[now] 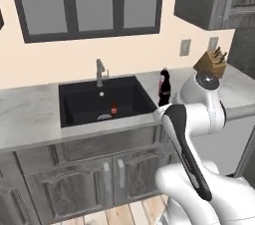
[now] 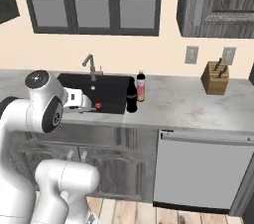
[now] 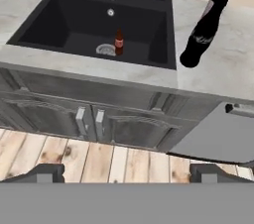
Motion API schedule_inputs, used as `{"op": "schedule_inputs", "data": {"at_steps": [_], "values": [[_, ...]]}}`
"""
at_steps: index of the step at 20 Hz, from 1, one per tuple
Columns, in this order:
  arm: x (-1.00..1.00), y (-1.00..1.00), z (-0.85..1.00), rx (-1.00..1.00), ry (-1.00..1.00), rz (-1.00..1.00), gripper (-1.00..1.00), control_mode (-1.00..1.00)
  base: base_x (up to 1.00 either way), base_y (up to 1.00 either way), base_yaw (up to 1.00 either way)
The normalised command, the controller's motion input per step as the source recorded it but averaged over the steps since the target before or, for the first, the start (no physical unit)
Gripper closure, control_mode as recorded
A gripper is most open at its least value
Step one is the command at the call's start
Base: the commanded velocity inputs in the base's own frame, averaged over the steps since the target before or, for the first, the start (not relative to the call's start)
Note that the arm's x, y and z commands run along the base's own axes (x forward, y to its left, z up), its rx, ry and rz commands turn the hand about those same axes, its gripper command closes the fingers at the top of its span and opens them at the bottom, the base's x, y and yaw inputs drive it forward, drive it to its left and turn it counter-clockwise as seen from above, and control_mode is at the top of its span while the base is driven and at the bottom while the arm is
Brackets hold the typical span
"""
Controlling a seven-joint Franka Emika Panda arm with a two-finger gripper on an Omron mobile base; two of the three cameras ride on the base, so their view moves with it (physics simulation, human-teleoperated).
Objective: Place the large bottle from the dining counter next to the other large bottle outside the sink, and place the small bottle from the dining counter next to the other small bottle inside the sink.
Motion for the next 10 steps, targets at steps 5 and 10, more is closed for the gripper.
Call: {"op": "schedule_inputs", "data": {"at_steps": [5, 10], "values": [[0.0, 0.0, 0.0, 0.0, 0.0, 0.0, -1.0, 1.0, 0.05, 0.5, 0.4], [0.0, 0.0, 0.0, 0.0, 0.0, 0.0, -1.0, 1.0, 0.09, 0.6, 0.55]]}}
